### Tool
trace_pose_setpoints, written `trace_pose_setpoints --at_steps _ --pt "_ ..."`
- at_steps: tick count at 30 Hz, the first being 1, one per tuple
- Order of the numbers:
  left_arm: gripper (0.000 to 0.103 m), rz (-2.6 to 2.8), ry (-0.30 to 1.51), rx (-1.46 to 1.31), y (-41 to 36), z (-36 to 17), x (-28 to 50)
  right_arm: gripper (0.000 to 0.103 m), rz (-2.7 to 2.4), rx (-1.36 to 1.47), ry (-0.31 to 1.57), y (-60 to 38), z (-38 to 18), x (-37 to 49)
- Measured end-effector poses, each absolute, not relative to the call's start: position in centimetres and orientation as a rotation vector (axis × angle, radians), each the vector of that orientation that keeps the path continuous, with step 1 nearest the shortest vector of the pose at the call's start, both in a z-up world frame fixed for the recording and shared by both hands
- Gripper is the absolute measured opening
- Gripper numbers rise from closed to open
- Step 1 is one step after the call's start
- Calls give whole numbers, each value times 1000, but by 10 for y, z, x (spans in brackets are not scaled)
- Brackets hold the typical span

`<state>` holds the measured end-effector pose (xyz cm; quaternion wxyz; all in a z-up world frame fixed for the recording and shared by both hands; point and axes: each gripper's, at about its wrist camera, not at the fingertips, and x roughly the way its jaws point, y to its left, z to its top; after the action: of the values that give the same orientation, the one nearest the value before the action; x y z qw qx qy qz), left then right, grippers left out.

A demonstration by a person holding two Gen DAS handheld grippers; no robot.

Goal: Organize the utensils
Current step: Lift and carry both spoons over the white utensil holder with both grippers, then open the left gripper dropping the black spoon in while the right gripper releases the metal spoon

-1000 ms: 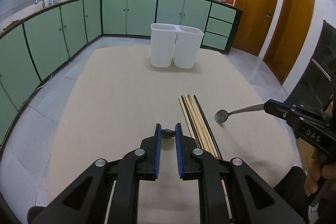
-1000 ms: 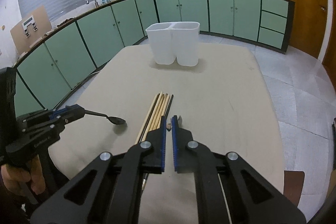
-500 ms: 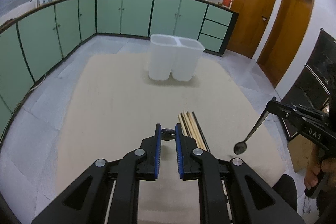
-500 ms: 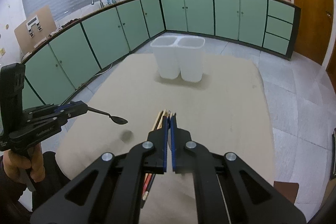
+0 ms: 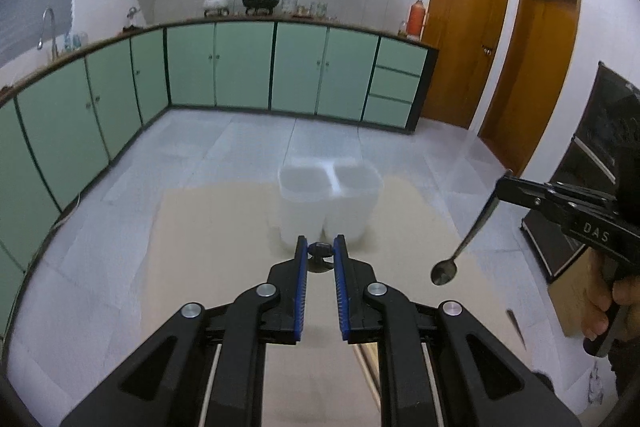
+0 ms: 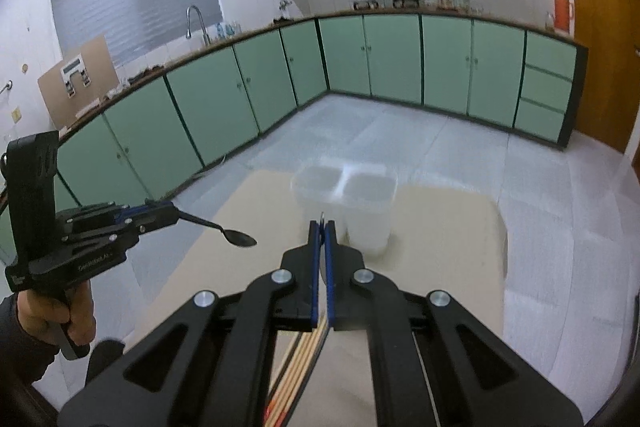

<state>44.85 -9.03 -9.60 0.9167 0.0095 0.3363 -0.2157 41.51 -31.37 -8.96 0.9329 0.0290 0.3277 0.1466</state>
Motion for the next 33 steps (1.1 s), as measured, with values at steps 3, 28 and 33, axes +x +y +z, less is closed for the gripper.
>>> trace_pose_setpoints --at_steps 3,28,33 --pt "13 -448 674 18 -97 -80 479 2 303 64 647 -314 -70 457" --pt "34 -403 820 22 -137 -147 600 26 178 60 720 -322 -153 566" --pt "67 -374 691 6 -104 -99 548 28 191 63 627 -331 -121 504"
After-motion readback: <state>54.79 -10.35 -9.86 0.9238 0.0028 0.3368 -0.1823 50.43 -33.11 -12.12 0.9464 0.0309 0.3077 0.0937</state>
